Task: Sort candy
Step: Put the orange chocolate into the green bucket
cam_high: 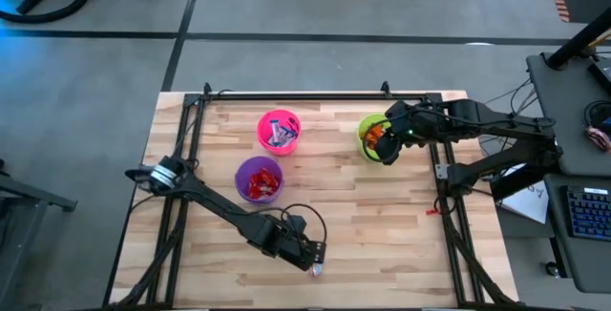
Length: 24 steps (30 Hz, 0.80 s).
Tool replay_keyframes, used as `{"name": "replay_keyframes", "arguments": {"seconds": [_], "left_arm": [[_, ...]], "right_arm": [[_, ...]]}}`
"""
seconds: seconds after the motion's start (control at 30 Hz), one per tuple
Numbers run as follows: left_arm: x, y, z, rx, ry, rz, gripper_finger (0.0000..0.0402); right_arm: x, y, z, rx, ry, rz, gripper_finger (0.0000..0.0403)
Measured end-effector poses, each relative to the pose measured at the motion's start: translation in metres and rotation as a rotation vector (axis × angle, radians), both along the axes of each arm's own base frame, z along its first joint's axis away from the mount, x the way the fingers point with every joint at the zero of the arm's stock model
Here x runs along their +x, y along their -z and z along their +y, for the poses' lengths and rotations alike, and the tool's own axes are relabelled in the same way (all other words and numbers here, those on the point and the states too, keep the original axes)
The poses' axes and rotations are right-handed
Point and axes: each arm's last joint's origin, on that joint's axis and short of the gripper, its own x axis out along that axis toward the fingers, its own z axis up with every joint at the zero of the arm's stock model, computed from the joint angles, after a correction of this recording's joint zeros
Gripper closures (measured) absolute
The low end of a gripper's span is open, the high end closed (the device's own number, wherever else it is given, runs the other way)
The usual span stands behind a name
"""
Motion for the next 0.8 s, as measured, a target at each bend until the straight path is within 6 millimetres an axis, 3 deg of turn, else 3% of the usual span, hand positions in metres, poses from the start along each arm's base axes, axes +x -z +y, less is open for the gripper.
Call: {"name": "replay_keyframes", "arguments": {"seconds": [0.23,0.47,0.8], "left_arm": [[0.015,0.007,-0.008,0.086,0.029,0.133,0.019],[0.036,0.014,-0.015,0.119,0.073,0.136,0.019],[0.042,0.03,-0.018,0.135,0.073,0.17,0.0223]], "right_arm": [[0.0,0.0,0.0,0.001,0.0,0.0,0.022],[0.0,0.0,0.0,0.002,0.001,0.0,0.022],[0.0,0.0,0.0,0.014,-0.005,0.0,0.022]]}}
